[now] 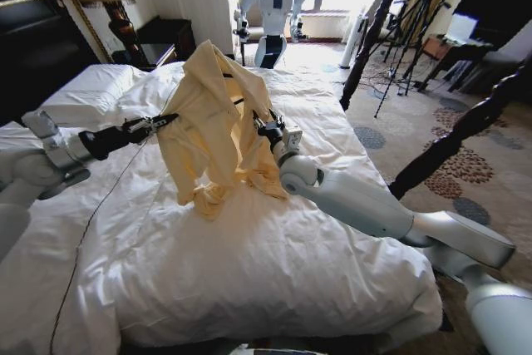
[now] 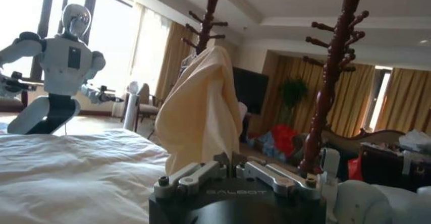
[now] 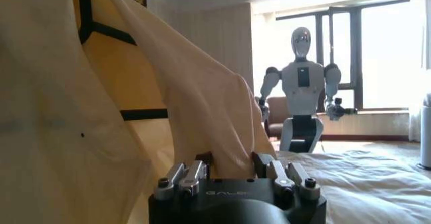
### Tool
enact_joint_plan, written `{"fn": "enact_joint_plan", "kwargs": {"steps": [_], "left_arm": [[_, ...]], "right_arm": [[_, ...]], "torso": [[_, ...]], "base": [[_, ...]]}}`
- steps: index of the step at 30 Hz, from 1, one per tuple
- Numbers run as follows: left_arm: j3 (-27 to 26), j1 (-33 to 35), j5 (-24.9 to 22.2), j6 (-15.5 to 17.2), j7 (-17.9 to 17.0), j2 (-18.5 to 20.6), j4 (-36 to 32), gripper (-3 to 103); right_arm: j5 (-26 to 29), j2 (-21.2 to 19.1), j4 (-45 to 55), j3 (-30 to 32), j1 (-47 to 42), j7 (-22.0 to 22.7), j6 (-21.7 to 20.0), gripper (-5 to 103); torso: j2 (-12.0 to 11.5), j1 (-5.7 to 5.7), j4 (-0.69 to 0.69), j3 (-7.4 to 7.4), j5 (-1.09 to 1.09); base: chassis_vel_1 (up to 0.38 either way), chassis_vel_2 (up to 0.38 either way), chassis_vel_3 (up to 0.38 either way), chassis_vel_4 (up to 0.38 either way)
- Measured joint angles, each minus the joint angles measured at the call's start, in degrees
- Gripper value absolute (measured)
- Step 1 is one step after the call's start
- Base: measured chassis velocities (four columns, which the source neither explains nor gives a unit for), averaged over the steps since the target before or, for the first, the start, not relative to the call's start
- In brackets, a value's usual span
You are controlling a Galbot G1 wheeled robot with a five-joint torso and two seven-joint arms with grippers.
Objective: Pick up the clothes from the bed and hang them on the clothes hanger.
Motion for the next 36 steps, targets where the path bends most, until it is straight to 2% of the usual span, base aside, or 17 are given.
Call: {"fn": "enact_joint_plan", "kwargs": {"steps": [3,5,7,8,11,16,20,24,27,28,30,36], "left_arm": [[-0.05,0.15,-0.01,-0.15,0.0,-0.08,-0.16,1],[-0.05,0.18,-0.01,-0.23,0.0,-0.12,-0.25,1],[-0.11,0.27,-0.01,-0.26,0.01,-0.19,-0.51,1],[-0.11,0.27,-0.01,-0.26,0.01,-0.19,-0.51,1],[-0.38,0.84,0.15,-0.29,0.11,-0.45,-0.86,1],[-0.7,1.52,0.39,-0.29,0.36,-0.76,-1.53,1],[-0.75,1.83,0.96,-0.29,0.41,-1.15,-2.31,1],[-0.71,2.02,1.74,-0.25,0.51,-1.55,-2.96,1],[-0.74,2.95,2.53,-0.2,0.67,-2.16,-4.07,1],[-0.74,2.95,2.53,-0.2,0.67,-2.16,-4.07,1],[-0.96,3.65,2.89,-0.17,0.76,-2.6,-4.82,1],[-1.44,4.31,3.58,-0.06,1.51,-3.28,-5.86,1]], "right_arm": [[-0.41,-0.36,0.07,0.0,0.58,0.49,0.14,23],[-0.56,-0.65,0.28,-0.01,0.95,0.68,0.15,23],[-1.03,-1.32,0.68,0.05,1.69,0.98,0.17,12],[-1.03,-1.32,0.68,0.05,1.69,0.98,0.17,12],[-2.3,-2.91,1.72,0.69,3.66,1.02,0.29,-2],[-2.93,-4.13,2.02,1.25,7.62,-0.56,0.2,-2],[-2.24,-2.86,0.23,1.68,12.45,-2.29,-0.23,-2],[-0.74,0.36,-3.37,2.29,16.55,-3.37,-0.78,-2],[-0.65,4.43,-9.17,2.98,20.13,-4.73,-0.76,-1],[-0.65,4.43,-9.17,2.98,20.13,-4.73,-0.76,-1],[-0.73,7.38,-13.19,3.5,22.43,-5.41,-0.75,0],[-0.84,12.02,-19.04,3.94,26.27,-7.01,-0.74,0]], "torso": [[0.0,0.0,0.0,0.0,0.0],[0.0,0.0,0.0,0.0,0.0],[0.0,0.0,0.0,0.0,0.0],[0.0,0.0,0.0,0.0,0.0],[0.0,0.0,0.0,0.0,0.0],[0.0,0.0,-0.01,0.0,0.0],[0.0,0.0,-0.01,0.0,0.0],[0.0,0.0,0.0,0.0,-0.02],[0.0,0.0,0.01,0.01,-0.02],[0.0,0.0,0.01,0.01,-0.02],[0.0,0.0,0.0,0.01,-0.02],[0.0,0.0,0.01,0.01,-0.01]], "base": [[0.0,0.0,0.0,0.0],[0.0,0.0,0.0,0.0],[0.0,0.0,0.0,0.0],[0.0,0.0,0.0,0.0],[0.0,0.0,0.0,0.0],[0.0,0.0,0.0,0.0],[0.0,0.0,0.0,0.0],[0.0,0.0,0.0,0.0],[0.0,0.0,0.0,0.0],[0.0,0.0,0.0,0.0],[0.0,0.0,0.0,0.0],[0.0,0.0,0.0,0.0]]}}
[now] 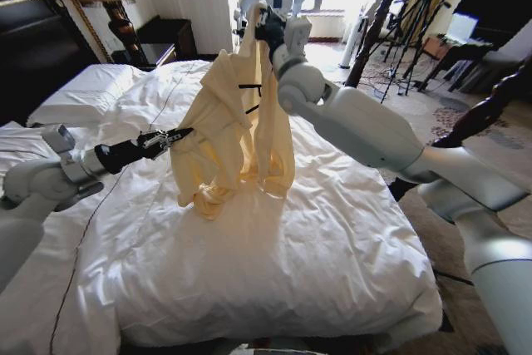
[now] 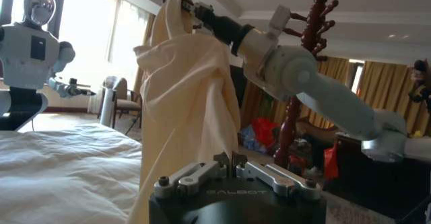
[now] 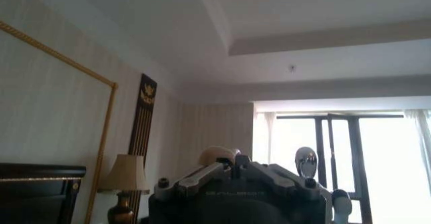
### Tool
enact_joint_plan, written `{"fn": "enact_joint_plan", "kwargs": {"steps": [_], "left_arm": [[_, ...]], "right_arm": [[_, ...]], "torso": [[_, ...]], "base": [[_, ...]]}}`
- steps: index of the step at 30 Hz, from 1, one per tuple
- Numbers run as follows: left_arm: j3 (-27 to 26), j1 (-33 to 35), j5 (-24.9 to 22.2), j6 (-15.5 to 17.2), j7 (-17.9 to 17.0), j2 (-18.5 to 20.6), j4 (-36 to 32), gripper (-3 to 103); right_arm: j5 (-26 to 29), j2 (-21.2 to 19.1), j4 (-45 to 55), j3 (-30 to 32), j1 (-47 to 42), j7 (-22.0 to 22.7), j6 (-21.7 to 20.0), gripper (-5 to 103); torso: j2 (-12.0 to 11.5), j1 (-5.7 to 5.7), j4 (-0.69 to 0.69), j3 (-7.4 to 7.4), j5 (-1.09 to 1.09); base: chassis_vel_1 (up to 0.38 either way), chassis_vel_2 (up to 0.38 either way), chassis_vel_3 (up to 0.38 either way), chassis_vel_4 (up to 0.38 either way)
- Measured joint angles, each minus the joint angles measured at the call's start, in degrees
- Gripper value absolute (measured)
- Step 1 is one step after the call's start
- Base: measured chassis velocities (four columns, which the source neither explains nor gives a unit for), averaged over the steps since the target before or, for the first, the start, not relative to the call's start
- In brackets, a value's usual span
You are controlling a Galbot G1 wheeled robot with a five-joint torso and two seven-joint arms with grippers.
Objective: Pick up the clothes from the bed and hang them on the clothes hanger.
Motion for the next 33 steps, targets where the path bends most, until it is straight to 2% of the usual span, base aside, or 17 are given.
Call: {"fn": "enact_joint_plan", "kwargs": {"steps": [2,6,9,11,13,15,22,27,33], "left_arm": [[-0.03,0.05,0.22,0.02,0.06,-0.35,-0.33,1],[-0.04,0.02,0.26,0.02,-0.17,-0.69,-0.59,1],[-0.32,-0.09,0.04,0.03,-0.85,-0.86,-0.71,1],[-0.55,-0.2,-0.16,0.03,-1.0,-0.74,-0.42,1],[-0.58,-0.2,-0.18,0.03,-1.01,-0.71,-0.36,1],[-0.72,-0.37,-0.47,-0.01,-1.18,-0.35,0.01,1],[-0.41,-0.67,-0.89,-0.02,-2.09,-0.25,0.01,1],[-0.26,-0.45,-0.77,-0.02,-2.19,-0.42,0.06,1],[-0.03,-0.79,-0.74,-0.02,-2.53,-0.33,0.33,1]], "right_arm": [[0.11,1.46,-1.22,0.21,1.32,-0.1,-0.01,0],[0.8,1.43,-0.6,-0.03,2.03,0.11,-0.73,0],[2.86,-0.94,4.23,-1.37,1.53,1.42,-3.15,0],[5.07,-3.98,10.46,-2.58,-0.32,4.04,-5.64,0],[5.29,-4.34,11.15,-2.7,-0.56,4.34,-5.87,0],[7.16,-7.68,17.86,-4.08,-3.04,6.64,-7.98,0],[7.55,-8.47,21.96,-4.73,-5.46,8.92,-8.75,0],[7.11,-8.24,21.83,-3.7,-3.46,9.35,-8.91,0],[7.03,-9.99,23.67,-3.1,-0.38,9.42,-9.62,0]], "torso": [[0.0,0.0,0.0,0.0,0.0],[0.0,0.0,0.0,0.0,-0.01],[0.0,0.0,-0.01,0.0,0.0],[0.0,0.0,-0.02,-0.01,0.02],[0.0,0.0,-0.02,-0.01,0.03],[0.0,0.0,-0.03,-0.01,0.03],[0.0,0.0,-0.02,-0.01,0.01],[0.0,0.0,0.0,-0.01,-0.02],[0.0,0.0,-0.02,-0.01,0.01]], "base": [[0.0,0.0,0.0,0.0],[0.0,0.0,0.0,0.0],[0.0,0.0,0.0,0.0],[0.0,0.0,0.0,0.0],[0.0,0.0,0.0,0.0],[0.0,0.0,0.0,0.0],[0.0,0.0,0.0,0.0],[0.0,0.0,0.0,0.0],[0.0,0.0,0.0,0.0]]}}
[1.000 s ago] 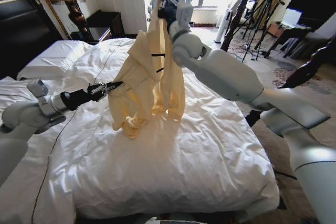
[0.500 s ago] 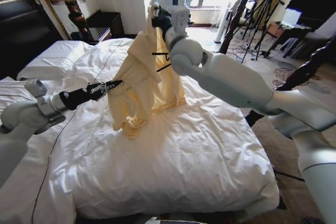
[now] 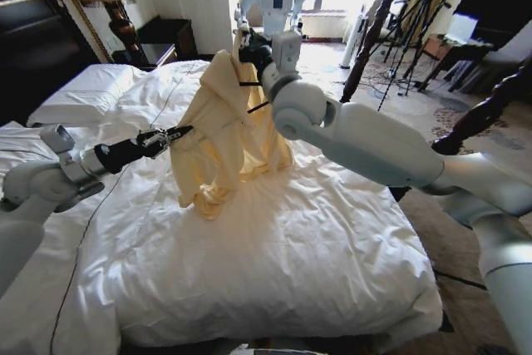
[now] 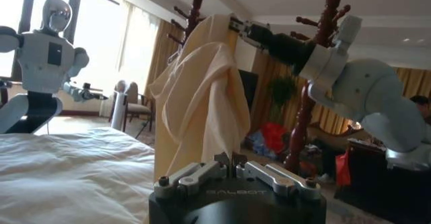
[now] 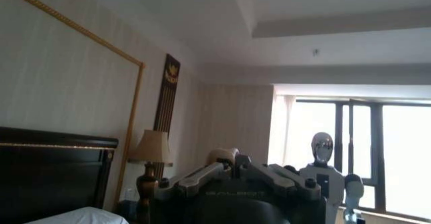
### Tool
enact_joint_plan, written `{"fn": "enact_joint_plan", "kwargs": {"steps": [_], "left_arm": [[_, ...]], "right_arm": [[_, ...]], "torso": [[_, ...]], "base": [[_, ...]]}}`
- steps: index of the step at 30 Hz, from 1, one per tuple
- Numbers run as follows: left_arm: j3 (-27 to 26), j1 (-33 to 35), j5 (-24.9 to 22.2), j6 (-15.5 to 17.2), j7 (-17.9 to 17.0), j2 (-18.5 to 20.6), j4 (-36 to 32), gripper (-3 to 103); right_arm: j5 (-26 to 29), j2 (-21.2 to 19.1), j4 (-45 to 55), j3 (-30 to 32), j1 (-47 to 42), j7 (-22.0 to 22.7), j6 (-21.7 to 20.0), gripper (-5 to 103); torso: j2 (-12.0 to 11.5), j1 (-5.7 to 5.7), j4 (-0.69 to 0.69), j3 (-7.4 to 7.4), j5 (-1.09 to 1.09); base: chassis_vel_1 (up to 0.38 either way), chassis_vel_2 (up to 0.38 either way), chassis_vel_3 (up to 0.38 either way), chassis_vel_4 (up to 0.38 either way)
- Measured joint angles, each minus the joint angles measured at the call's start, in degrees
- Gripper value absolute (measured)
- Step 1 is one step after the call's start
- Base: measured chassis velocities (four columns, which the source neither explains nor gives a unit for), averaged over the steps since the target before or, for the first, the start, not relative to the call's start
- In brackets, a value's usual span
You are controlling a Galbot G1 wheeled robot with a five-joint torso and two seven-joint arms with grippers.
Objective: Pick up the clothes from the bed and hang them on the clothes hanger.
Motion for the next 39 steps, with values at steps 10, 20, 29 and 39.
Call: {"fn": "enact_joint_plan", "kwargs": {"steps": [10,20,29,39], "left_arm": [[0.7,-0.43,-0.55,0.0,-2.42,-0.2,-0.26,1],[0.72,-0.78,-1.3,-0.08,-4.01,0.02,-0.09,1],[1.61,-1.77,-1.37,-0.13,-5.0,-0.39,0.14,1],[1.41,-2.36,-2.52,-0.16,-5.5,-0.46,0.75,1]], "right_arm": [[3.71,-3.14,11.0,-1.09,-1.14,8.29,-3.32,0],[3.43,-10.91,16.22,-2.69,-8.01,10.61,-5.17,0],[4.13,-15.44,22.47,-6.03,-10.79,9.36,-5.74,4],[10.61,-24.33,33.57,-9.24,-13.21,9.65,-8.45,36]], "torso": [[0.0,-0.01,0.01,0.0,0.0],[0.0,-0.01,0.0,0.0,0.02],[0.0,0.0,0.01,0.0,-0.01],[0.0,0.0,0.01,0.0,0.0]], "base": [[0.0,0.0,0.0,0.0],[0.0,0.0,0.0,0.0],[0.0,0.0,0.0,0.0],[0.0,0.0,0.0,0.0]]}}
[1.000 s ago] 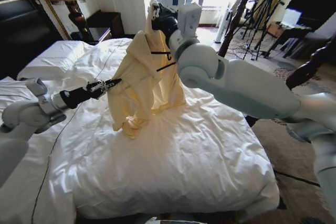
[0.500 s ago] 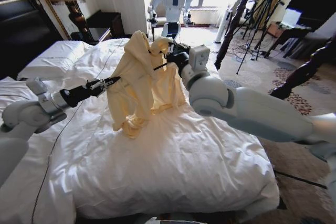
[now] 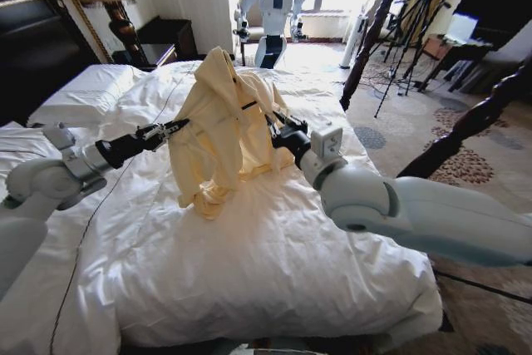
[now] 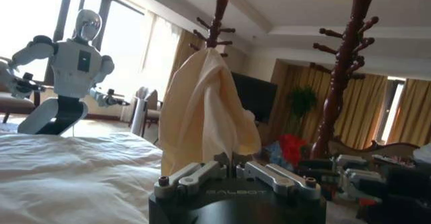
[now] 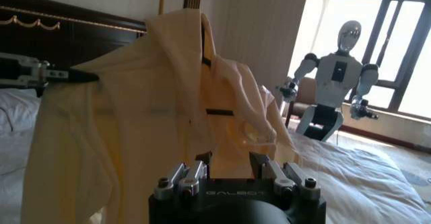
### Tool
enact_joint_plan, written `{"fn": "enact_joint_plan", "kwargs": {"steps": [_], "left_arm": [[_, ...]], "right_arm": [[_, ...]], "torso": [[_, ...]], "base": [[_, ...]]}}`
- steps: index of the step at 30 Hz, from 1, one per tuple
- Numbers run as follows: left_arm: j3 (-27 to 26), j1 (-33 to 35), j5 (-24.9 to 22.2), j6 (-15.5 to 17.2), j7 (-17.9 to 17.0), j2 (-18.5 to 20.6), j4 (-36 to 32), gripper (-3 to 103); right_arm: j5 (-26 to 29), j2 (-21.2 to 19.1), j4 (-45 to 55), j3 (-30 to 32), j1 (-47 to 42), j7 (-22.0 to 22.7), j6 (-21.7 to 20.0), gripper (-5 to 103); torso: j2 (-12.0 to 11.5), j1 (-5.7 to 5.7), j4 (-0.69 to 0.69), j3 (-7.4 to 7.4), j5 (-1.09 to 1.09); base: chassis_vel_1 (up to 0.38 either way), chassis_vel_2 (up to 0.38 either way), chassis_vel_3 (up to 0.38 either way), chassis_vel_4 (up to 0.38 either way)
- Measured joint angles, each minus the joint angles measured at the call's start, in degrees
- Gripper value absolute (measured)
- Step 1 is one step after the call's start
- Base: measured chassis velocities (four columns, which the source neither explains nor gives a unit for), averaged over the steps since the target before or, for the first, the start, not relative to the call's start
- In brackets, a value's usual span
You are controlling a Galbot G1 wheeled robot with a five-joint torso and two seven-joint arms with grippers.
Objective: Pick up the clothes from the bed and hang them on the clothes hanger.
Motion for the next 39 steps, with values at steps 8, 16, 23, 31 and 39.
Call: {"fn": "enact_joint_plan", "kwargs": {"steps": [8,16,23,31,39], "left_arm": [[-0.48,-0.03,-0.47,-0.02,-0.01,0.06,-0.23,1],[-1.54,0.31,-1.37,-0.02,-0.1,-0.01,-0.94,1],[-1.93,0.5,-1.56,-0.03,0.33,0.16,-0.95,1],[-1.89,0.7,-1.51,-0.06,1.15,0.28,-0.64,1],[-1.79,0.77,-1.37,-0.07,1.7,0.55,-0.12,1]], "right_arm": [[-1.17,-3.75,1.76,0.69,-1.35,-0.38,-0.48,63],[-10.93,-4.03,-13.09,1.84,-2.81,-6.19,-1.82,90],[-11.87,-0.4,-29.02,2.49,-1.44,-27.28,2.08,100],[-14.26,7.37,-43.34,2.36,0.05,-37.4,5.34,100],[-15.32,17.45,-54.16,1.79,0.38,-40.07,6.2,100]], "torso": [[0.0,-0.01,-0.01,0.0,0.0],[0.0,0.01,0.0,0.0,0.01],[0.0,0.01,0.02,0.0,-0.02],[0.0,0.01,-0.01,0.01,-0.01],[0.0,0.01,0.0,0.01,-0.03]], "base": [[0.0,0.0,0.0,0.0],[0.0,0.0,0.0,0.0],[0.0,0.0,0.0,0.0],[0.0,0.0,0.0,0.0],[0.0,0.0,0.0,0.0]]}}
